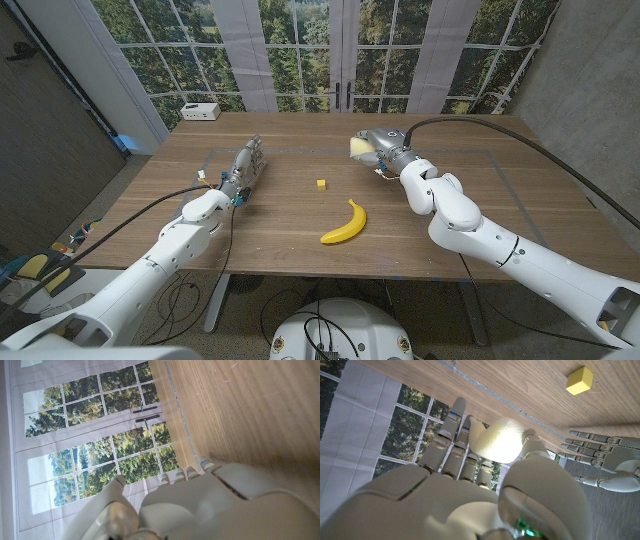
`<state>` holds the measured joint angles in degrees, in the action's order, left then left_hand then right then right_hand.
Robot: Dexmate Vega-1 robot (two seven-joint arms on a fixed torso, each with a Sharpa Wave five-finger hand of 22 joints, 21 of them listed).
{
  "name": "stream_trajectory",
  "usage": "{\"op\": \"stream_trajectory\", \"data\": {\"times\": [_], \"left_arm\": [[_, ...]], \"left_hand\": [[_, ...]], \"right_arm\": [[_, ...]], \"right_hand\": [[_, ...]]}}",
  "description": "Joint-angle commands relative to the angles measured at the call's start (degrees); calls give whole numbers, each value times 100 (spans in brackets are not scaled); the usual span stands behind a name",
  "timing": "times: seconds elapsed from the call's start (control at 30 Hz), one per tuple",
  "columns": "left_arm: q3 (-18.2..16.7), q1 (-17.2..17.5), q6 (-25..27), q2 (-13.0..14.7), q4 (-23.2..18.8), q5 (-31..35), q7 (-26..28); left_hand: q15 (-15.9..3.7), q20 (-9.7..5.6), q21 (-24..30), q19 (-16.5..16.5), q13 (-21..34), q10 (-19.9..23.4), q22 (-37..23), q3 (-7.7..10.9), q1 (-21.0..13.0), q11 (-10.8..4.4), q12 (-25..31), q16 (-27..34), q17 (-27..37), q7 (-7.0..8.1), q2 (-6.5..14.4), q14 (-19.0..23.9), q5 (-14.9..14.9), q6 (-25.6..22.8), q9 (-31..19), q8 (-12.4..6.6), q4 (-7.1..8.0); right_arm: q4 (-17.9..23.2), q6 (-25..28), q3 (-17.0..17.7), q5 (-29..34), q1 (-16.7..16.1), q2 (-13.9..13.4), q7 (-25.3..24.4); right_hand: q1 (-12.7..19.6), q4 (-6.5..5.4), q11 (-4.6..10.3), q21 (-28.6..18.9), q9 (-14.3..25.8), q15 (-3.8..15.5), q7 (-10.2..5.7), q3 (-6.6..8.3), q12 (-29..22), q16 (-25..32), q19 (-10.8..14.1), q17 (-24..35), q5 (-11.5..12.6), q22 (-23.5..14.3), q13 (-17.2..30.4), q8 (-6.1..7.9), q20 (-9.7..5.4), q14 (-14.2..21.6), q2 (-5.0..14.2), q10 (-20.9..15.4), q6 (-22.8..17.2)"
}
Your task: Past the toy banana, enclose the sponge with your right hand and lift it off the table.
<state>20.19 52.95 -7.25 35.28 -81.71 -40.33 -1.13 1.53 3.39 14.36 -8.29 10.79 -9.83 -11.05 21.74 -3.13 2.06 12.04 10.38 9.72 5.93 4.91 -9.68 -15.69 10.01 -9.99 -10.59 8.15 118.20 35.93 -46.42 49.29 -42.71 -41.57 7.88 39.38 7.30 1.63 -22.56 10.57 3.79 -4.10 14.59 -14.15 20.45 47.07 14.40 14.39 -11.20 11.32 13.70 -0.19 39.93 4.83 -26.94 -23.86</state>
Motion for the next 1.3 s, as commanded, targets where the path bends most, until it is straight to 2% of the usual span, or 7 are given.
{"op": "stream_trajectory", "data": {"times": [0.03,0.57,0.6,0.73,0.97,1.07,1.3], "left_arm": [[-21,-9,17,39,63,-34,-68],[-92,47,43,117,14,-85,-66],[-93,51,46,127,5,-77,-61],[-117,65,45,149,0,-98,-75],[-123,69,37,153,27,-116,-109],[-130,75,59,173,24,-136,-132],[-142,98,60,198,11,-142,-141]], "left_hand": [[-13,-23,-40,22,11,-229,-15,-25,-13,-16,-15,0,29,20,141,-497,-23,313,-14,1,8],[-13,-21,-56,25,12,-239,-16,-38,-15,32,-17,-2,29,22,148,-503,-29,323,-14,3,10],[-18,-19,-59,23,11,-267,-16,-39,-15,-43,-28,-3,29,26,150,-506,-30,332,-14,7,11],[-11,-20,-60,29,11,-234,-16,-41,-16,20,-14,0,29,26,153,-499,-31,323,-14,2,12],[-11,-22,-65,29,11,-241,-17,-44,-17,35,-16,-1,29,23,155,-503,-32,325,-14,3,12],[-14,-22,-67,30,11,-252,-17,-46,-17,-26,-20,-1,29,18,156,-503,-33,326,-14,3,13],[-14,-23,-71,33,12,-233,-18,-51,-18,11,-12,-1,29,12,157,-503,-34,326,-14,2,14]], "right_arm": [[-212,-392,-62,43,174,228,108],[-457,-791,-131,-27,323,428,135],[-471,-819,-134,-47,329,440,140],[-525,-889,-173,-71,355,492,161],[-638,-999,-234,-147,391,584,174],[-715,-1048,-291,-166,426,643,191],[-833,-1151,-355,-247,485,724,190]], "right_hand": [[39,-1,-5,2,20,536,12,-17,30,-14,-27,19,-11,-2,23,-39,-5,27,-31,-47,-57],[49,-7,-1,1,20,539,25,-35,52,-15,-36,24,-16,-1,25,-57,-5,79,-30,-76,-93],[50,-7,-5,0,21,540,28,-35,53,-15,-33,24,-16,-1,25,-57,-4,81,-29,-78,-98],[51,-10,-16,0,21,537,29,-40,55,-16,-36,24,-18,-1,25,-60,-6,95,-29,-92,-108],[56,-14,-30,-3,21,536,33,-47,66,-22,-34,26,-19,0,26,-72,-8,114,-23,-109,-122],[59,-18,-25,-4,21,523,34,-50,72,-35,-34,29,-20,0,27,-78,-9,95,-16,-115,-128],[66,-18,-47,-5,21,537,34,-57,83,-31,-37,32,-22,1,28,-87,-9,125,-16,-119,-138]]}}
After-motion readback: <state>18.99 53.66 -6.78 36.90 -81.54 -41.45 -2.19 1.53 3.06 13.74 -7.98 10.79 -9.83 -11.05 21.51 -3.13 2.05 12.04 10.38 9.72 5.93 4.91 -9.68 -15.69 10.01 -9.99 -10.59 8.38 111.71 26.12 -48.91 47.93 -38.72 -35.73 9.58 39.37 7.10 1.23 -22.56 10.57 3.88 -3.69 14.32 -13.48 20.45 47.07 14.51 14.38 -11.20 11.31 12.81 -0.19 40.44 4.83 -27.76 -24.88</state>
